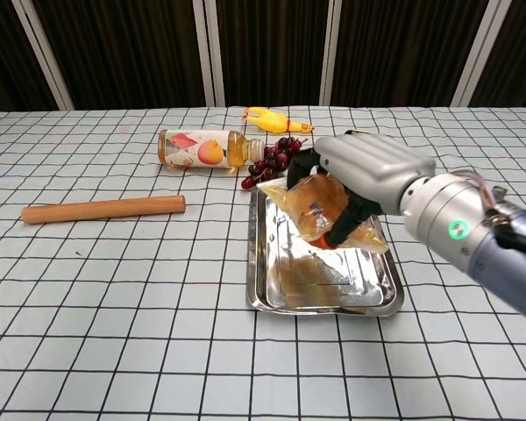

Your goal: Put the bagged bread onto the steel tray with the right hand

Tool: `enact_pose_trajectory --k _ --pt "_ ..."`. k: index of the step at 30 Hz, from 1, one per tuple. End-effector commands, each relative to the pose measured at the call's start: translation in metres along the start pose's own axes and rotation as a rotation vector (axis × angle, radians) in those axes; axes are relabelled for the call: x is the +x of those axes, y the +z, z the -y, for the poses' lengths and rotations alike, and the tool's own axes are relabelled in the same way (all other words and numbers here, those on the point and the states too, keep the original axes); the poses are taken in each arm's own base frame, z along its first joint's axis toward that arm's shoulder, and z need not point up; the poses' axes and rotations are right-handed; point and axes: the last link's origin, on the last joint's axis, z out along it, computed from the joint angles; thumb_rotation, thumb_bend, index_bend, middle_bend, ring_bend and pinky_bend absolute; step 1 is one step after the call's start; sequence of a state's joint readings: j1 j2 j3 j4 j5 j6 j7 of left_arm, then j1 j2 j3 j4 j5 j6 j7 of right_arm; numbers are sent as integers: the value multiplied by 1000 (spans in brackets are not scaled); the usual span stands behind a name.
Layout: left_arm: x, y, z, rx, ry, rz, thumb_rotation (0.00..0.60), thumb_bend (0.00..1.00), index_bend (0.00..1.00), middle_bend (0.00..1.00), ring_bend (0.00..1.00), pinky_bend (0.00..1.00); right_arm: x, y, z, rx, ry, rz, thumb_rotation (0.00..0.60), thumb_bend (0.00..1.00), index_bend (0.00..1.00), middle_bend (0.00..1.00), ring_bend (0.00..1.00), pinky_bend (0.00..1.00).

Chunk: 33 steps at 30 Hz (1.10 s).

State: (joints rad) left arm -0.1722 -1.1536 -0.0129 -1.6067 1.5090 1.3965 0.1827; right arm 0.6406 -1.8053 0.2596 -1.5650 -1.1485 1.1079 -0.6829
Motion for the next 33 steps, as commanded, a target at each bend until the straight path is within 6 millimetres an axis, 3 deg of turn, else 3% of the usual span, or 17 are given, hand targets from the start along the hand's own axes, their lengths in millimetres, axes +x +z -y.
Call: enact_pose_trajectory --k 1,2,5,10,15,20,23,26,29,33 --pt "0 0 0 -2 -1 1 600 53 0 0 0 36 -26 6 8 -16 -29 55 600 389 20 56 52 480" --pt "0 0 0 -3 -1 2 600 53 0 0 0 36 -32 5 8 -24 -39 84 600 372 0 7 6 394" --pt "-1 1 1 -1 -1 9 600 52 0 0 0 36 -34 3 6 -45 -66 107 600 300 0 0 0 278" --pt "-2 4 1 2 1 17 600 52 0 0 0 36 -24 -9 4 -69 -81 85 600 251 0 0 0 219" --pt "-2 4 0 2 3 25 600 52 0 0 0 36 -6 -37 -6 -103 -118 67 600 245 0 0 0 215" --pt "0 0 0 -3 -1 12 600 52 0 0 0 36 21 -83 -37 -160 -158 -4 600 244 0 0 0 142" --pt "1 -2 0 -9 -2 6 600 52 0 0 0 36 36 -125 -77 -233 -196 -68 600 244 0 0 0 87" --pt "1 -3 -2 -18 -1 -3 600 52 0 0 0 36 37 -181 -122 -299 -236 -34 600 244 0 0 0 27" --pt "-1 -2 -5 -26 1 -5 600 52 0 0 0 36 41 -225 -154 -390 -217 -30 600 243 0 0 0 21" --pt "-4 -2 -9 -39 15 -1 600 52 0 0 0 36 56 -239 -166 -416 -206 -91 600 244 0 0 0 21"
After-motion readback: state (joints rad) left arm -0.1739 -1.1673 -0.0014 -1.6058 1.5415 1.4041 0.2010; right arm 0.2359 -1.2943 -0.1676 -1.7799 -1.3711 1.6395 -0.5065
